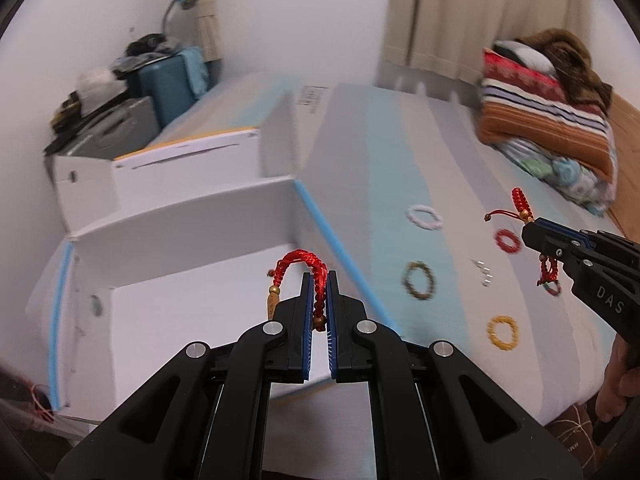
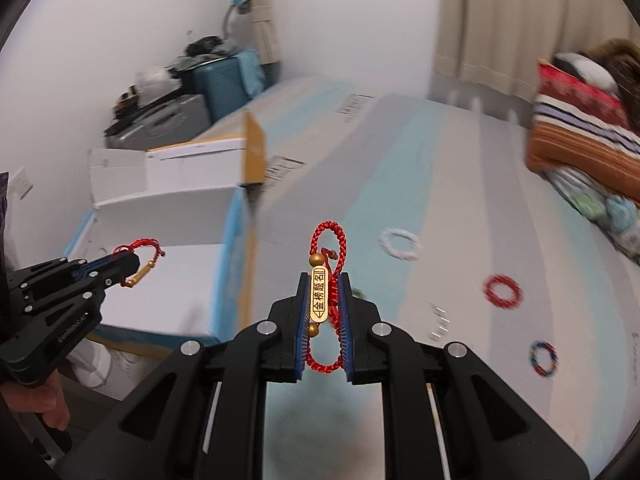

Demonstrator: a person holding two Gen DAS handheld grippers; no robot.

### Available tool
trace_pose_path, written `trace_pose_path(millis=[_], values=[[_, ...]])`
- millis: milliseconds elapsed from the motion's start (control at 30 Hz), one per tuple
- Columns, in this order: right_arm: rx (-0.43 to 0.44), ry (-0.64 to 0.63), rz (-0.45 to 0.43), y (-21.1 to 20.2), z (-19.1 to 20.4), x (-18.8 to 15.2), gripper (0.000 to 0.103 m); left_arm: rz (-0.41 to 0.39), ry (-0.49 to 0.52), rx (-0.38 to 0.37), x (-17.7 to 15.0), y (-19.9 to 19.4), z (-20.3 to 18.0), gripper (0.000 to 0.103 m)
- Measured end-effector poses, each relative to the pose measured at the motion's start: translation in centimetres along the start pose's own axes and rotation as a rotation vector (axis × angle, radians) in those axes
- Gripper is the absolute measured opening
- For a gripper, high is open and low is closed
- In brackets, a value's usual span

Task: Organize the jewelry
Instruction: 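Carry both red cord bracelets into the white box and open both tools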

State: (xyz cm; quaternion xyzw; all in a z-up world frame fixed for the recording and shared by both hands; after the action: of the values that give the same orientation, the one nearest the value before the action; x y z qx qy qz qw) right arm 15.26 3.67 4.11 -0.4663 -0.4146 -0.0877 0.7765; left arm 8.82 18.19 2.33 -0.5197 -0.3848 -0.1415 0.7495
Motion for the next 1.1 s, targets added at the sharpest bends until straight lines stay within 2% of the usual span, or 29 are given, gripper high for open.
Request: trace_pose_path(millis=[267, 533, 733, 900, 1000, 1100], values=[[0.102, -0.091, 0.048, 5.4, 7.9, 2.2, 0.013, 0.050, -0.064, 0.087, -0.7, 2.2, 7.7, 0.005], [0.176, -0.148, 0.186, 12.3, 13.8, 1.5, 0.012, 0.163, -0.132, 0.140, -3.2, 5.6, 13.9, 0.006], [0.167, -0.132, 0.340, 16.6, 14.9, -0.3, 0.013, 0.314, -0.181, 0.123, -6.0, 8.5, 17.0, 0.005], [0.150, -0.100, 0.442, 19.1, 14.9, -2.0, 0.013, 0.403, -0.156, 0.102, -7.5, 10.0, 16.8, 0.006], [0.144, -0.080, 0.482, 19.8, 14.9, -2.8, 0.014, 0.424, -0.139, 0.099, -8.1, 10.4, 16.8, 0.006], [0.142, -0.076, 0.485, 20.0, 14.7, -2.9, 0.015, 0.420, -0.139, 0.109, -8.2, 10.4, 16.7, 0.006]])
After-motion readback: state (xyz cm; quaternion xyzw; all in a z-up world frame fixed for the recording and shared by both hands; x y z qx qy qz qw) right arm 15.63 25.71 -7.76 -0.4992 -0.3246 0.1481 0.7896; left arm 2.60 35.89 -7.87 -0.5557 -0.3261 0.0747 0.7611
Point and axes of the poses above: each gripper's, at about its wrist camera, not at the fingertips, and y roughly the way its jaws point, z to its left, x to its top, the point moved 7 cm from there along y, roughly the way its jaws point, and after that the axes turned 15 degrees about x, right-handed, at the moved point
